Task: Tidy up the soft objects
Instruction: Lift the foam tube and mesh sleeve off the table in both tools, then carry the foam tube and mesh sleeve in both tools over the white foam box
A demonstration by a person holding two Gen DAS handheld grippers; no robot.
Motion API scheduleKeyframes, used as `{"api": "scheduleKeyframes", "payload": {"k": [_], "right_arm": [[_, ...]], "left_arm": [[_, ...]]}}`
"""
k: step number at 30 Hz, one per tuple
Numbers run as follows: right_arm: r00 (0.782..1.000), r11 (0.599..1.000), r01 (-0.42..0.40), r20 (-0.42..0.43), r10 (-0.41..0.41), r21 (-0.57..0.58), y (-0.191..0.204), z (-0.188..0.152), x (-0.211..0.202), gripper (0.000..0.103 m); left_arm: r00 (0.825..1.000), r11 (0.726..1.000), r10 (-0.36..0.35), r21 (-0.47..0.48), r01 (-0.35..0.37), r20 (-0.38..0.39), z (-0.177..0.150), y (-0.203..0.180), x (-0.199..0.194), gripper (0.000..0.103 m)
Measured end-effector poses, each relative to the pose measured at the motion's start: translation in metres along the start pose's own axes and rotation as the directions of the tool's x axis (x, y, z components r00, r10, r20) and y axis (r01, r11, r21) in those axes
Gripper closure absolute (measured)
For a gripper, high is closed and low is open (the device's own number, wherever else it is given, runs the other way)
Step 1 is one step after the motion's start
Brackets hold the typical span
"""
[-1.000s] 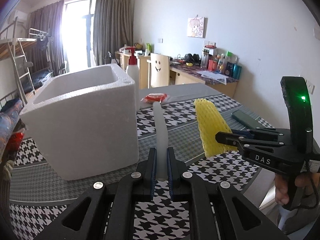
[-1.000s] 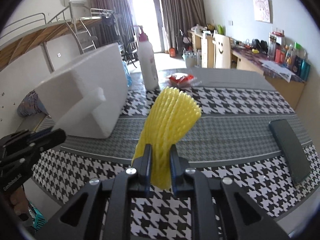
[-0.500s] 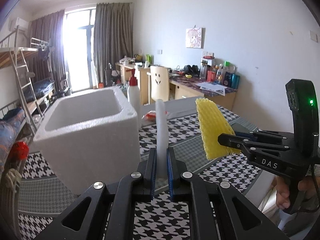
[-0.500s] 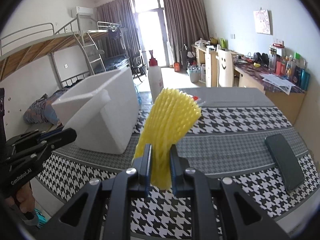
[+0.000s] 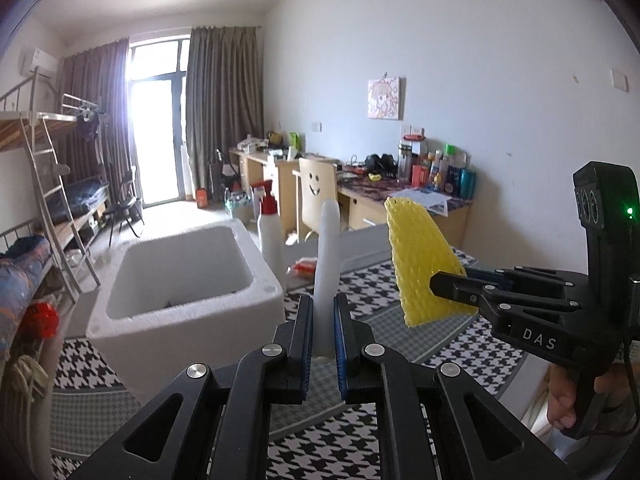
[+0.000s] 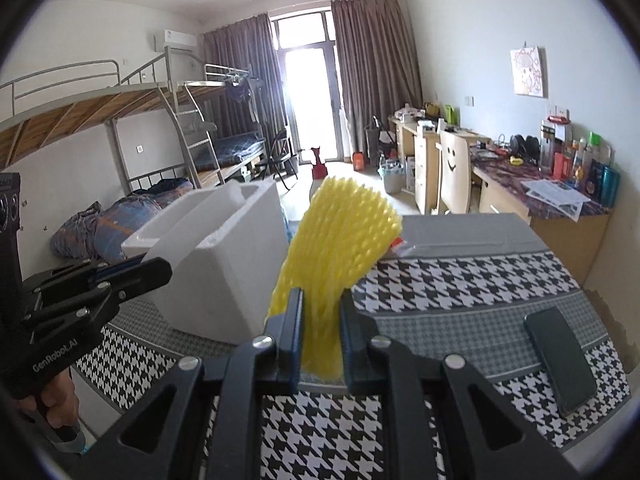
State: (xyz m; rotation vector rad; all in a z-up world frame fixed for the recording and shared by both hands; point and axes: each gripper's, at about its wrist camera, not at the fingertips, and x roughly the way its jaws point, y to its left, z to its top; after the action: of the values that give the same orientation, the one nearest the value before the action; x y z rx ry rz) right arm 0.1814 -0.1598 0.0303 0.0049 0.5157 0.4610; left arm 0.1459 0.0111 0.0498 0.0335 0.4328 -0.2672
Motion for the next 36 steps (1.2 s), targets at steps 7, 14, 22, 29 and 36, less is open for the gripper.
{"api": "scheduleKeyframes", "payload": {"k": [7, 14, 22, 29, 36], "right_arm": [[0.999, 0.999, -0.038, 0.021, 0.038, 0.004, 0.0, 0.012, 0.004, 0.083], [0.999, 0.999, -0.047, 0.024, 0.047, -0.002, 0.003, 0.021, 0.012, 0.083], [0.998, 0.998, -0.05, 0.031, 0.051, -0.034, 0.015, 0.031, 0.021, 0.083], [0.998, 0.997, -0.055, 0.033, 0.057, -0.053, 0.023, 0.039, 0.031, 0.083], [0.997, 0.994, -0.067, 0.035, 0.07, -0.083, 0.034, 0.048, 0.04, 0.083]], "left_arm": [[0.999, 0.999, 0.039, -0.002, -0.039, 0.025, 0.007, 0.008, 0.0, 0.092], [0.996, 0.996, 0.087, -0.014, -0.087, 0.036, 0.017, 0.017, 0.006, 0.092], [0.988, 0.988, 0.148, -0.04, -0.147, 0.041, 0.024, 0.032, 0.013, 0.092], [0.979, 0.979, 0.198, -0.054, -0.196, 0.041, 0.024, 0.041, 0.013, 0.092], [0.968, 0.967, 0.251, -0.062, -0.249, 0.03, 0.025, 0.051, 0.017, 0.092]]}}
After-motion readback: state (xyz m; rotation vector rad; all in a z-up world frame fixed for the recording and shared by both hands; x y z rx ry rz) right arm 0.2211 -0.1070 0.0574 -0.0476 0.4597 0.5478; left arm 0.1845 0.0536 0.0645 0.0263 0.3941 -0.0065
